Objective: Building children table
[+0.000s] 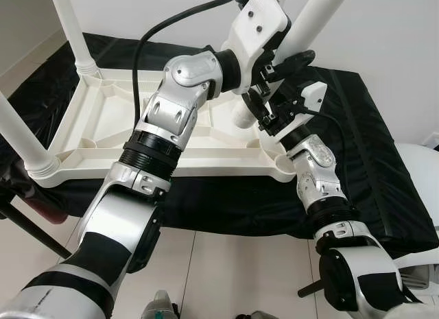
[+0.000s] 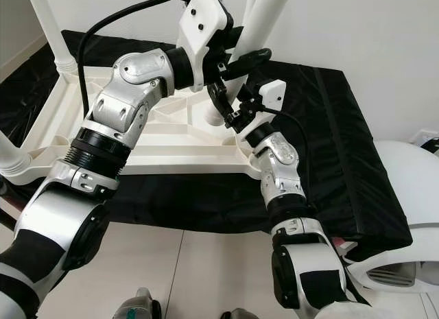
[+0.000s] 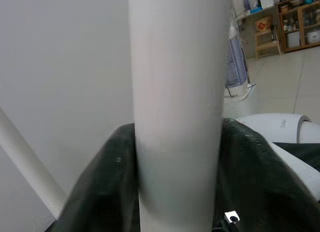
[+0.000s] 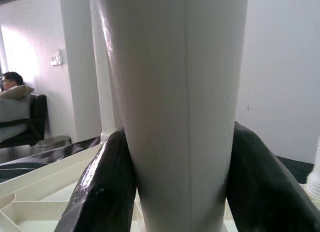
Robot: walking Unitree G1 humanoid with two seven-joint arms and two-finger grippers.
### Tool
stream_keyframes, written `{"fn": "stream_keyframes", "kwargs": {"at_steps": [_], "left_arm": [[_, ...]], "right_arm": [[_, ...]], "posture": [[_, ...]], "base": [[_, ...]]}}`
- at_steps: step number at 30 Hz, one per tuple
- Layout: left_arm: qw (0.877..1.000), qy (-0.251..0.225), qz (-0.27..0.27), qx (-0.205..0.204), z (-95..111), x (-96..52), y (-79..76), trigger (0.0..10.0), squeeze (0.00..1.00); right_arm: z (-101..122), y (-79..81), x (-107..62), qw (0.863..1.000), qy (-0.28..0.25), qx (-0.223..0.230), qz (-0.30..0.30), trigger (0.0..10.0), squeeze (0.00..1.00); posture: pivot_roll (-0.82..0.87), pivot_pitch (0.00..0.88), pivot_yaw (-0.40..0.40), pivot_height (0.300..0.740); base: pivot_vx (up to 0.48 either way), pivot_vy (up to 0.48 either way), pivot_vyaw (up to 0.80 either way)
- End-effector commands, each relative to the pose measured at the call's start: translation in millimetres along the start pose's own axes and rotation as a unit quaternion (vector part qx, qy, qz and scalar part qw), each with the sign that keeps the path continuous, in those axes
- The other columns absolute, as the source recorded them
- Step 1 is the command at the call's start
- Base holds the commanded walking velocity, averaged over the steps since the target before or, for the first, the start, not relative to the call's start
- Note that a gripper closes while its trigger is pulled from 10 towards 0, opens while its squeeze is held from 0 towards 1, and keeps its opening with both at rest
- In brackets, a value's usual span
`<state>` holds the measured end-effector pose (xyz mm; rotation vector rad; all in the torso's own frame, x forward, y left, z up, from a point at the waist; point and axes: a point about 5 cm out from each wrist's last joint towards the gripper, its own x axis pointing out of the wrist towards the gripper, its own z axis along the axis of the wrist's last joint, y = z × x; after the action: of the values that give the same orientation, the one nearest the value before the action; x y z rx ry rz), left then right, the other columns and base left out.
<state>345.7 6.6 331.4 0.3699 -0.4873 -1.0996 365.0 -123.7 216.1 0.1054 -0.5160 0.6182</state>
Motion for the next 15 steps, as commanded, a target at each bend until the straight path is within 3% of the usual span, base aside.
{"fn": "stream_keyframes", "kwargs": {"at_steps": [1, 2, 4, 10, 11, 14, 15], "left_arm": [[1.0, 0.0, 0.021, 0.014, 3.4, 1.0, 1.4, 10.0, 0.0], [1.0, -0.01, 0.016, -0.012, 2.5, 0.1, -1.1, 10.0, 1.0], [1.0, -0.014, 0.002, -0.026, 2.2, -1.7, -5.0, 10.0, 1.0], [1.0, 0.002, 0.007, -0.018, 0.1, -8.7, -1.0, 10.0, 1.0], [1.0, 0.009, 0.011, -0.02, -1.4, -14.6, 2.0, 10.0, 0.0], [1.0, 0.012, 0.013, -0.021, -2.2, -18.6, 4.0, 10.0, 0.0], [0.999, 0.01, 0.018, -0.03, -2.7, -25.3, 7.1, 10.0, 0.0]], "right_arm": [[3.1, -6.7, -1.4, 1.0, -0.005, -0.003, -0.014, 0.0, 0.0], [3.7, -8.0, -1.2, 1.0, -0.006, -0.004, -0.018, 0.0, 0.0], [4.7, -9.4, -0.3, 1.0, -0.007, -0.004, -0.023, 0.0, 0.0], [5.5, -12.5, -0.4, 0.999, -0.009, -0.004, -0.034, 0.0, 0.0], [5.6, -14.9, -1.1, 0.999, -0.008, -0.004, -0.042, 3.0, 0.0], [5.8, -16.6, -1.6, 0.999, -0.008, -0.004, -0.048, 3.0, 0.0], [5.7, -18.6, -2.3, 0.999, -0.005, -0.005, -0.054, 10.0, 0.0]], "posture": [[0.12, 0.0, -0.066, 0.74], [0.12, 0.0, -0.067, 0.74], [0.12, 0.0, -0.066, 0.74], [0.12, 0.0, -0.063, 0.74], [0.12, 0.0, -0.063, 0.74], [0.12, 0.0, -0.063, 0.74], [0.12, 0.0, -0.063, 0.74]], "base": [[0.0, 0.0, 0.0], [0.0, 0.0, 0.0], [0.0, 0.0, 0.0], [0.0, 0.0, 0.0], [0.0, 0.0, 0.0], [0.0, 0.0, 0.0], [0.0, 0.0, 0.0]]}}
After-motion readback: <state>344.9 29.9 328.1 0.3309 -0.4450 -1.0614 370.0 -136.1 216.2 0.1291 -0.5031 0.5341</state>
